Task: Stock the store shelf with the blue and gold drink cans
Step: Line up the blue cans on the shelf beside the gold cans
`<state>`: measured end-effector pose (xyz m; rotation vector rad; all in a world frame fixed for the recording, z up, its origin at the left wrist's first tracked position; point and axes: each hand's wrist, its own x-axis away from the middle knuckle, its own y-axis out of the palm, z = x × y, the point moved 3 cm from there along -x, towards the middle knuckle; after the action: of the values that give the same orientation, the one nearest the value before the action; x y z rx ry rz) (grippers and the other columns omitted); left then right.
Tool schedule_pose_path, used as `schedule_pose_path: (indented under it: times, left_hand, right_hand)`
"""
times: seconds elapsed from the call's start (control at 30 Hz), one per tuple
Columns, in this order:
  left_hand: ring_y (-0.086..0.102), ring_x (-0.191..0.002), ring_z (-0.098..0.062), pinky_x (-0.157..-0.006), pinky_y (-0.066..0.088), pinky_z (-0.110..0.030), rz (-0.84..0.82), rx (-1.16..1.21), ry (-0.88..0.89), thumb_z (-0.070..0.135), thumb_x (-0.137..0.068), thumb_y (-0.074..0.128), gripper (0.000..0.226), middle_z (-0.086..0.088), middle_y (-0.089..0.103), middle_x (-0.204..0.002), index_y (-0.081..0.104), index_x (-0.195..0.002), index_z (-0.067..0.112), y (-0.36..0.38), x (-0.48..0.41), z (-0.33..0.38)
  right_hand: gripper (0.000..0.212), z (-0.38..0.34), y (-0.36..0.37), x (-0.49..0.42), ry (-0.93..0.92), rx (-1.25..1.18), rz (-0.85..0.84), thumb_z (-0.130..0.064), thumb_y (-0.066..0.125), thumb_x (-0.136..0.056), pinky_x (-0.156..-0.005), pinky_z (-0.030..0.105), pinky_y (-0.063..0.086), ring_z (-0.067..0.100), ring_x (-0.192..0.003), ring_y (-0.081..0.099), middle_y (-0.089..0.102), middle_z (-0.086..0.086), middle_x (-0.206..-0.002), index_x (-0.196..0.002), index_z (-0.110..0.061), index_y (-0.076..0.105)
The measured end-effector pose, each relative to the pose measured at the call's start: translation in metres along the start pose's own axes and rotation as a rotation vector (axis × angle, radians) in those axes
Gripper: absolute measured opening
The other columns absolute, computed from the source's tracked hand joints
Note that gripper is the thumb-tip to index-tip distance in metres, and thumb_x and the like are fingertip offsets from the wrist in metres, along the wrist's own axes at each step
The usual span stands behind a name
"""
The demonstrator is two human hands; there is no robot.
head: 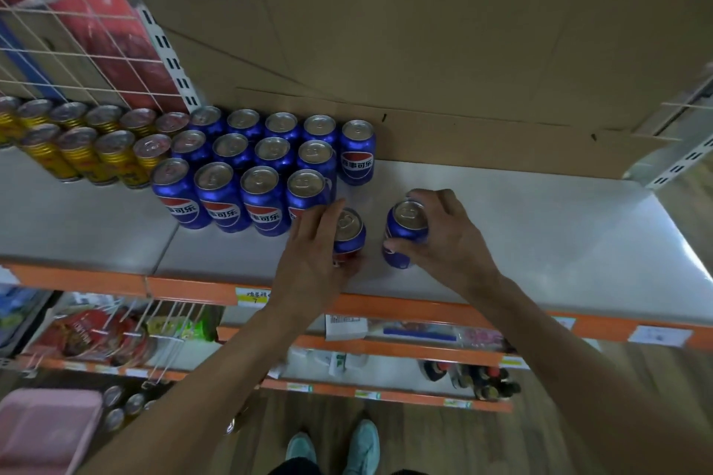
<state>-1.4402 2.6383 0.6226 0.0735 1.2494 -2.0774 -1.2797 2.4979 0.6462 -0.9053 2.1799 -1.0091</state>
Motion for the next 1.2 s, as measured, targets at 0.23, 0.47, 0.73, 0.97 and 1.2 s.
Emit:
schedule_pose_path:
  times: [0.23, 0.47, 0.73, 0.97, 1.2]
  left_hand:
    - [0.052, -0.132, -0.034, -0.102, 0.046, -0.036, -0.032, 0.051, 0.024, 0.011, -0.071, 0.089, 0.084, -0.014, 0.051, -0.144, 0.048, -0.145, 0.009, 0.000, -0.002, 0.000]
    - [0.047, -0.133, -0.034, -0.103, 0.049, -0.040, -0.026, -0.166, 0.151, 0.025, -0.076, 0.084, 0.077, -0.014, 0.047, -0.146, 0.050, -0.142, 0.007, -0.003, -0.005, 0.002]
    - [0.055, -0.121, -0.039, -0.100, 0.051, -0.050, 0.057, -0.308, 0.252, 0.033, -0.077, 0.067, 0.071, -0.021, 0.058, -0.135, 0.055, -0.138, -0.002, -0.002, -0.006, 0.000]
    - [0.060, -0.122, -0.038, -0.102, 0.051, -0.048, 0.069, -0.393, 0.286, 0.037, -0.074, 0.070, 0.075, -0.020, 0.060, -0.136, 0.056, -0.138, -0.001, 0.000, -0.006, -0.001]
    - [0.057, -0.127, -0.034, -0.110, 0.043, -0.043, 0.052, -0.505, 0.327, 0.034, -0.077, 0.078, 0.074, -0.018, 0.059, -0.139, 0.056, -0.139, 0.001, -0.002, -0.015, -0.001]
  right_hand:
    - [0.078, -0.003, -0.005, -0.017, -0.113, -0.042, -0.243, -0.016, 0.080, -0.081, -0.108, 0.035, 0.045, 0.020, -0.133, 0.044, 0.044, 0.000, -0.145, -0.148, -0.023, 0.040]
    - [0.081, -0.003, 0.002, -0.021, -0.171, 0.190, -0.140, -0.020, 0.082, -0.077, -0.095, 0.040, 0.053, 0.027, -0.119, 0.051, 0.046, 0.007, -0.130, -0.147, -0.023, 0.042]
    - [0.083, 0.001, 0.026, -0.061, -0.265, 0.119, -0.133, -0.011, 0.073, -0.086, -0.103, 0.035, 0.047, 0.025, -0.132, 0.047, 0.038, 0.007, -0.150, -0.155, -0.016, 0.028]
    - [0.083, 0.000, 0.046, -0.098, -0.398, 0.188, -0.012, -0.009, 0.081, -0.079, -0.090, 0.046, 0.057, 0.033, -0.127, 0.049, 0.039, 0.015, -0.144, -0.149, -0.012, 0.039]
    - [0.079, -0.005, 0.054, -0.108, -0.417, 0.185, 0.012, -0.009, 0.080, -0.079, -0.084, 0.047, 0.058, 0.033, -0.124, 0.051, 0.038, 0.014, -0.145, -0.147, -0.013, 0.040]
